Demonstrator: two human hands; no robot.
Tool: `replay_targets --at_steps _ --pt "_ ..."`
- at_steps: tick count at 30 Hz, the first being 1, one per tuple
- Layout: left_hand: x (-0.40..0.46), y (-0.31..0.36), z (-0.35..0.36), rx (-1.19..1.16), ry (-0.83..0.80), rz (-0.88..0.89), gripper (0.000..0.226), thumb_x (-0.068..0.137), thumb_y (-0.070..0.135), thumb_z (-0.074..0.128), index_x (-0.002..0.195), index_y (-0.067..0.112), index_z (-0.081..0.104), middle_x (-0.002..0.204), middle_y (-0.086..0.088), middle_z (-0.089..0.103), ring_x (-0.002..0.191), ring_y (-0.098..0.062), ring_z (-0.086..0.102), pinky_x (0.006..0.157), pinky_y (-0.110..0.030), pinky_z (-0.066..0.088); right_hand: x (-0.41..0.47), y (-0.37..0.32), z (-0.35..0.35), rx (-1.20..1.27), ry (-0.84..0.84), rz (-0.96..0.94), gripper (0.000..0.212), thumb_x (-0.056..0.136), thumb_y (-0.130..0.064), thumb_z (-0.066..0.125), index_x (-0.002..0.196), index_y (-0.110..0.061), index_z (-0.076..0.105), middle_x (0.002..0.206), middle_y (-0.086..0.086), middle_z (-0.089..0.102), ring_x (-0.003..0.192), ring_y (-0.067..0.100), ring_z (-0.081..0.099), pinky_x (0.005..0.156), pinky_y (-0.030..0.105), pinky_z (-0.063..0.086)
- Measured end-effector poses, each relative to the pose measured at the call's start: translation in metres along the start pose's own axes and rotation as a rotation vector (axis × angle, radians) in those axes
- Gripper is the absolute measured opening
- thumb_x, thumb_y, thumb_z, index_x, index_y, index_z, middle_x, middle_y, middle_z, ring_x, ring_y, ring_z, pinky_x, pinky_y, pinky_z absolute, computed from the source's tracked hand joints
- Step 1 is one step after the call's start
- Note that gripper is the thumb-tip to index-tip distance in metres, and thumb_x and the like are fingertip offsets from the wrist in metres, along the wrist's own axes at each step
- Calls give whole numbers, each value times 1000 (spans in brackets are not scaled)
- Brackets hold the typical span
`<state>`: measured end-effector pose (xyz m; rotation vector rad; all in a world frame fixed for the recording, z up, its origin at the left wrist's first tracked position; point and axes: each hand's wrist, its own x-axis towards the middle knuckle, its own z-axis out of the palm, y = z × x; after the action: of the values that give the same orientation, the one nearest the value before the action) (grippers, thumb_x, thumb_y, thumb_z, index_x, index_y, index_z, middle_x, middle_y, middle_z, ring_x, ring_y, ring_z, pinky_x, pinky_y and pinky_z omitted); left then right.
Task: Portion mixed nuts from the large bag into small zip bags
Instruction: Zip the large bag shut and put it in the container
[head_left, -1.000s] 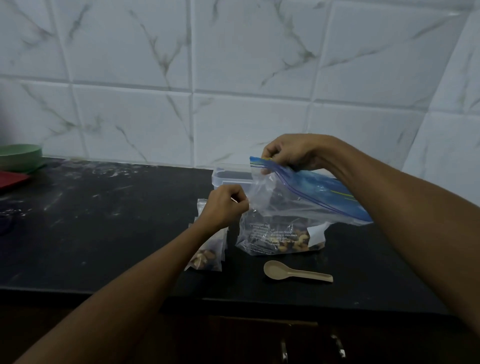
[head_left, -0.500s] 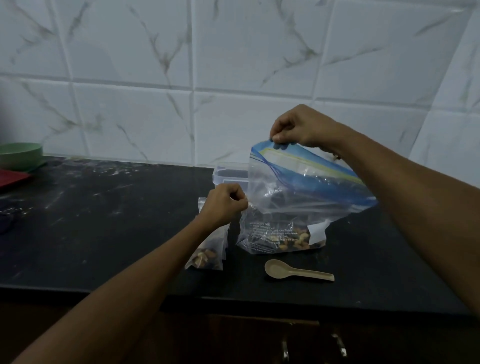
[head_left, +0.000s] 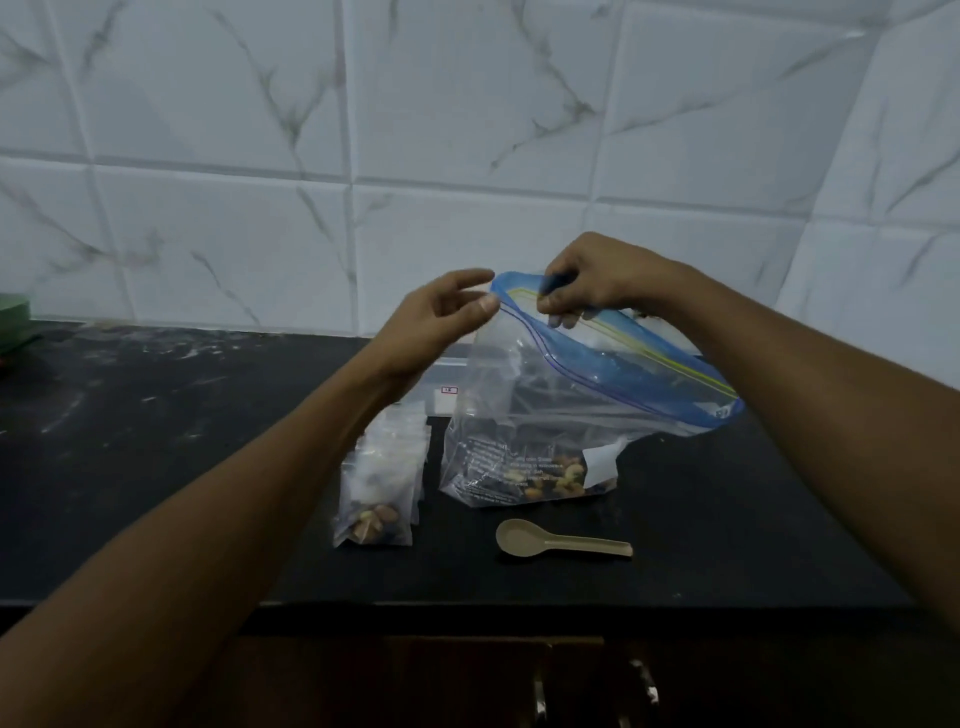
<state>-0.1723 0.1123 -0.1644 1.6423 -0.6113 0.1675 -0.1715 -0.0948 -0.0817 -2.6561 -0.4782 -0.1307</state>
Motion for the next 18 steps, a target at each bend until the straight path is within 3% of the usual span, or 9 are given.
replay_targets --at_steps 2,4,6,8,10,13,16,18 --pt "6 7 6 -53 33 48 24 95 14 59 118 8 64 100 -4 70 84 -4 68 69 -10 49 -1 -2 -1 -34 55 -8 11 89 -11 64 96 -10 72 73 1 70 56 5 59 54 16 46" --pt "12 10 9 -67 79 66 14 96 12 60 105 7 69 91 -5 72 78 -8 70 68 -12 50 -5 0 -5 -19 70 33 19 90 -14 61 107 -15 69 87 7 68 65 14 56 57 21 46" --pt "18 7 7 -69 124 59 12 96 14 60 99 9 71 86 -4 72 77 -11 70 68 -16 50 -15 8 -12 40 16 91 24 92 -31 60 115 -25 63 98 2 63 72 14 56 57 20 45" --pt "22 1 3 -104 181 27 12 96 17 60 96 14 72 84 -1 74 80 -15 70 72 -21 50 -30 23 -24 0 -17 110 37 91 -48 55 125 -33 54 115 -6 56 90 12 58 68 23 45" --pt "24 -4 -2 -175 249 -12 12 95 19 62 94 16 73 83 -1 74 80 -17 70 74 -23 51 -47 39 -35 72 -6 103 40 92 -48 53 129 -34 50 125 -6 52 98 14 59 74 24 46" --pt "26 -7 -4 -282 334 -58 11 94 19 64 89 13 72 82 -5 71 75 -16 69 68 -20 51 -71 61 -49 403 -40 145 32 89 -35 57 119 -23 55 107 3 60 85 18 61 71 28 54" --pt "29 -8 -3 -303 373 -73 12 93 18 64 85 13 72 79 -5 69 68 -16 67 59 -16 49 -83 79 -53 378 -16 161 17 86 -13 65 101 -12 60 99 14 69 85 20 67 71 23 58" --pt "31 -8 -4 -289 382 -36 11 94 15 63 87 12 71 71 -3 67 64 -15 63 60 -17 50 -83 88 -52 324 97 143 8 85 -7 67 91 -7 62 88 17 70 81 23 67 66 19 57"
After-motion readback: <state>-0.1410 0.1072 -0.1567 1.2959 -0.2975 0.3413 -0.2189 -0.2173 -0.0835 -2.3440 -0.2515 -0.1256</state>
